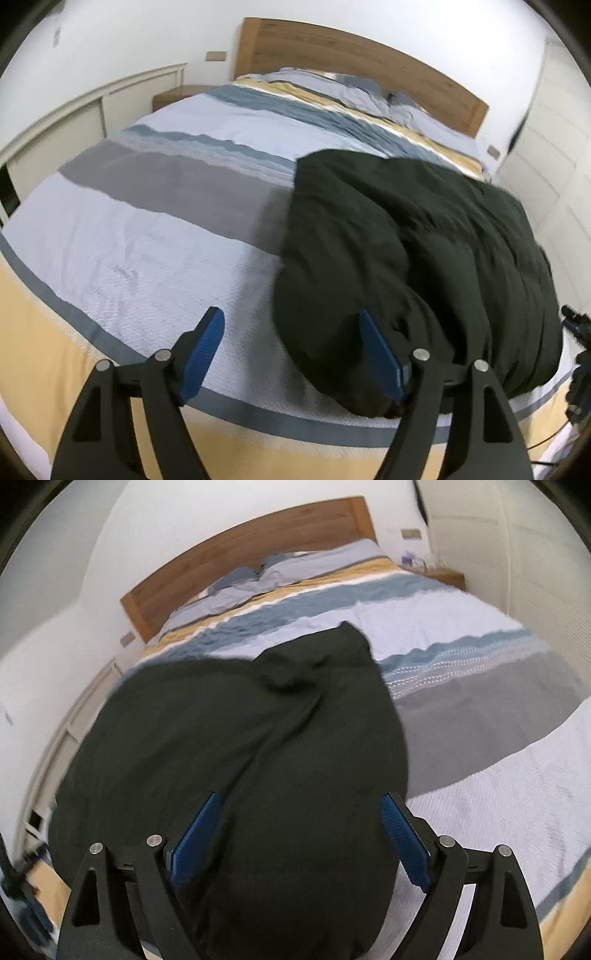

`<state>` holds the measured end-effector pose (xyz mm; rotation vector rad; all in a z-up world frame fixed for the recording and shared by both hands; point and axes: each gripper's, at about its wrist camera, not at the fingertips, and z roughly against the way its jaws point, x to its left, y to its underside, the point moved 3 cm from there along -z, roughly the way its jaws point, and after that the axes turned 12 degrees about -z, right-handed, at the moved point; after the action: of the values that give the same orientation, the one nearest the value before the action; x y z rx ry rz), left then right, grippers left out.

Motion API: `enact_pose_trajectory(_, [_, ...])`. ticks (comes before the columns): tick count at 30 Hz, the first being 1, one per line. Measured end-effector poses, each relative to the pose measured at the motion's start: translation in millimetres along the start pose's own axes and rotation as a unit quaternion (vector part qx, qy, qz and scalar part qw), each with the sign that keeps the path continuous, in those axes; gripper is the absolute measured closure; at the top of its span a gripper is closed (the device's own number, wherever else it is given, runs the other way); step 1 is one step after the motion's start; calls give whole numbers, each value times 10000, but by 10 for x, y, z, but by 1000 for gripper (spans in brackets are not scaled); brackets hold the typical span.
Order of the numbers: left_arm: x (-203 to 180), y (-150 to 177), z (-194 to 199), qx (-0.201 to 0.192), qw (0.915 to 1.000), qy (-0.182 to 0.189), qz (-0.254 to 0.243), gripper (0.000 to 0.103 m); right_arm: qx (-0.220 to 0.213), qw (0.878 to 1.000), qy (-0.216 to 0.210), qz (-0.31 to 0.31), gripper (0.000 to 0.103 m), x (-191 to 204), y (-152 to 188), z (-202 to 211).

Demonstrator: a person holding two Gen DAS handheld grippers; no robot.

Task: Fold large clothes
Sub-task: 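Open both tools and release the coat bundle on the bed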

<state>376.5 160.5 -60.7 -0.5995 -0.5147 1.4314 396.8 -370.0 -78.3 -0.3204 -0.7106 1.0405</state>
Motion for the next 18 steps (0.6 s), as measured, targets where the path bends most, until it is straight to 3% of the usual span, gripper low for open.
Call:
enact_pose_trajectory(2, [-138,3,6,39,9998,-31,-205,23,-100,9996,74,251,7,171,152,151])
enact_pose_trajectory(7, [-506,7,64,10,9978,65,-659,21,-146,9989,101,439,1,441,395,394])
enact_pose_trajectory(11, [-748,19,153,-120,9947,94,-1021,21,-119,9989,212,407,1,550,549,519])
enact_pose_trajectory(18, [-980,99,163,37,9923,274,-1205,21,22,9981,474,381,1,674,828,599])
